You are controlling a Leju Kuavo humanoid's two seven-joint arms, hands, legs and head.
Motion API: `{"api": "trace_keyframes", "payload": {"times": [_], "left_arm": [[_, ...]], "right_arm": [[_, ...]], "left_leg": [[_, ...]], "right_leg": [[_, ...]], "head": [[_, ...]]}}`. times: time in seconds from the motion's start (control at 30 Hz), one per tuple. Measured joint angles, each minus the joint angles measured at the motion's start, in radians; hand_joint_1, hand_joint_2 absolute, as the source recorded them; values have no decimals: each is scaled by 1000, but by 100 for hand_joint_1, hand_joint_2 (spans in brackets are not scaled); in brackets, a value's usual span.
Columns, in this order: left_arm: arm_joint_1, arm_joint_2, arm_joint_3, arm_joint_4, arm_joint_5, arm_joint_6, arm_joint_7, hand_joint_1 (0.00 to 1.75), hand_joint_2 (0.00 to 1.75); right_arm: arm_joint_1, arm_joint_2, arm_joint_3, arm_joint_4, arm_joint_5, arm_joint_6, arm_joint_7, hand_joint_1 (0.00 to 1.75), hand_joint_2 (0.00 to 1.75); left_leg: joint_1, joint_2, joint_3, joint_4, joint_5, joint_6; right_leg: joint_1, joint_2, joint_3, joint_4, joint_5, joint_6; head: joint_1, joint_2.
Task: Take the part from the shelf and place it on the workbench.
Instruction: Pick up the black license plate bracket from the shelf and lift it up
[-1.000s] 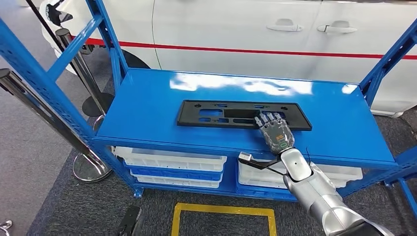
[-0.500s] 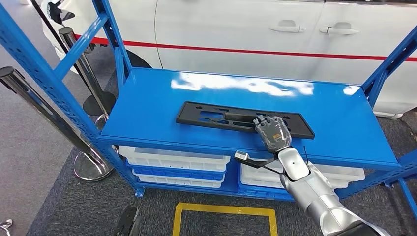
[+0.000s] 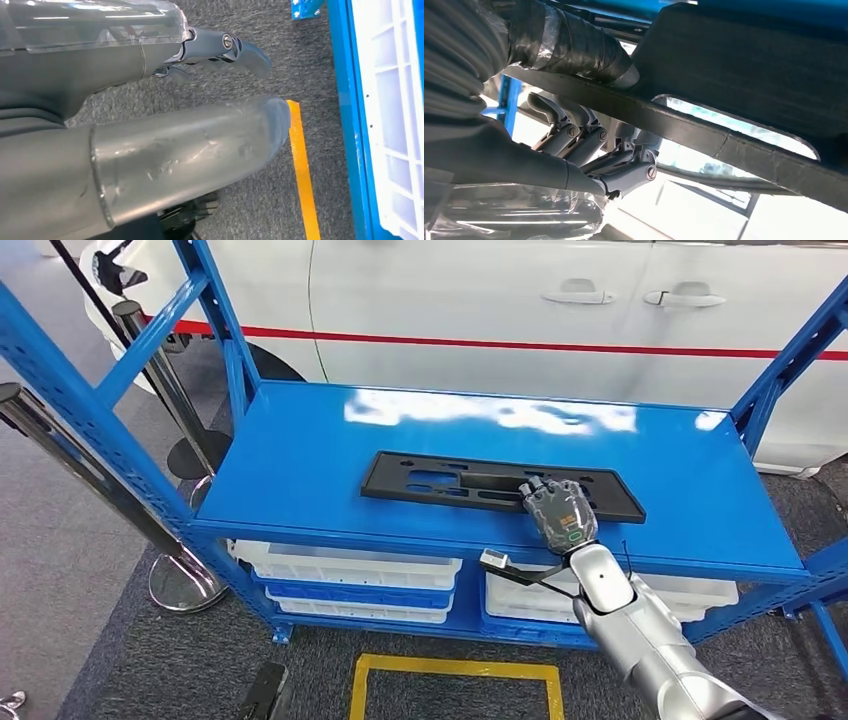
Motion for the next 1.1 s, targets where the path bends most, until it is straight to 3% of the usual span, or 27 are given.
{"api": "trace_keyframes", "payload": {"times": [0.1, 0.17, 0.27, 0.3, 0.33, 0.37, 0.43, 0.5, 0.6, 0.67, 0.77, 0.8, 0.83, 0.87, 0.97, 1.03, 1.1], "left_arm": [[2, 1, 0, 0, 1, 0, -4, 0, 0], [0, 2, 0, 0, 3, 1, -8, 0, 0], [-2, 1, 0, 0, 8, 5, -16, 0, 0], [0, 1, 0, 0, 9, 10, -22, 0, 0], [2, 1, 0, 0, 10, 18, -32, 0, 0], [5, 1, 0, 0, 10, 30, -45, 0, 0], [8, 1, -1, 0, 11, 54, -75, 0, 0], [9, 0, -2, 0, 12, 67, -94, 0, 0], [15, -2, -2, 0, 15, 71, -105, 0, 0], [20, -2, -2, 0, 15, 71, -109, 0, 0], [24, -3, -2, 0, 15, 71, -111, 0, 0], [27, -3, -2, 0, 15, 71, -111, 0, 0], [29, -3, -2, 0, 15, 71, -111, 0, 0], [31, -3, -2, 0, 15, 71, -111, 0, 0], [31, -3, -2, 0, 16, 72, -112, 0, 0], [34, -3, -2, 0, 19, 75, -115, 0, 0], [42, -3, -2, 0, 30, 82, -125, 0, 0]], "right_arm": [[9, -1, -10, -26, -1, 0, -7, 175, 175], [14, -2, -20, -49, -4, 0, -19, 175, 175], [20, -1, -44, -87, -12, -1, -48, 175, 175], [27, 1, -57, -108, -20, -1, -64, 175, 175], [35, 4, -73, -140, -34, -1, -86, 175, 175], [43, 8, -94, -180, -52, -1, -113, 175, 175], [51, 21, -142, -275, -93, -1, -166, 175, 175], [53, 32, -177, -347, -118, -1, -198, 175, 175], [75, 42, -198, -418, -129, -1, -218, 175, 175], [88, 50, -205, -451, -130, -1, -222, 175, 175], [100, 59, -213, -480, -130, 0, -225, 175, 175], [106, 61, -214, -485, -130, 0, -226, 175, 175], [112, 63, -215, -489, -129, 0, -228, 175, 175], [117, 64, -216, -492, -129, 1, -230, 175, 175], [124, 70, -223, -509, -123, 1, -243, 175, 175], [124, 80, -237, -529, -118, 1, -270, 175, 175], [123, 102, -263, -556, -137, 1, -328, 175, 175]], "left_leg": [[-2, 0, 0, -9, 1, 18], [1, 1, 3, -16, 7, 29], [3, 1, 2, -18, 10, 36], [3, 0, 2, -18, 10, 36], [2, -2, 2, -17, 9, 36], [2, -3, 1, -17, 9, 36], [1, -4, 2, -15, 6, 31], [-2, -4, 0, -13, 3, 23], [-3, -3, -1, -14, 0, 9], [-2, -2, -14, 18, -24, -1], [-1, -1, -98, 197, -112, -9], [-1, -1, -125, 252, -128, -11], [-1, -1, -137, 273, -125, -12], [-1, -1, -129, 252, -102, -10], [-3, -1, -41, 61, -11, 3], [-7, -1, -14, 3, -1, 11], [-7, -2, -13, -2, 3, 19]], "right_leg": [[-1, 2, -3, -2, 2, 16], [-4, 3, -15, 26, -20, 26], [-7, 3, -93, 189, -102, 35], [-7, 3, -120, 238, -115, 36], [-7, 3, -131, 255, -109, 37], [-8, 3, -125, 235, -84, 36], [-6, 3, -72, 115, -13, 29], [0, 4, -29, 19, 16, 20], [2, 3, -19, -2, 12, 5], [-3, 1, -14, -8, 14, -8], [-3, -1, -12, -9, 13, -24], [-2, -1, -12, -8, 12, -25], [-1, 0, -12, -6, 11, -25], [0, 0, -12, -3, 9, -25], [3, 3, -13, 9, 1, -18], [6, 5, -17, 13, -1, -9], [5, 6, -18, 12, 0, 2]], "head": [[0, 0], [1, 0], [2, 0], [2, 0], [2, 0], [2, 0], [2, 0], [1, 0], [1, 0], [1, 0], [1, 0], [1, 0], [1, 0], [1, 0], [1, 0], [1, 0], [1, 0]]}}
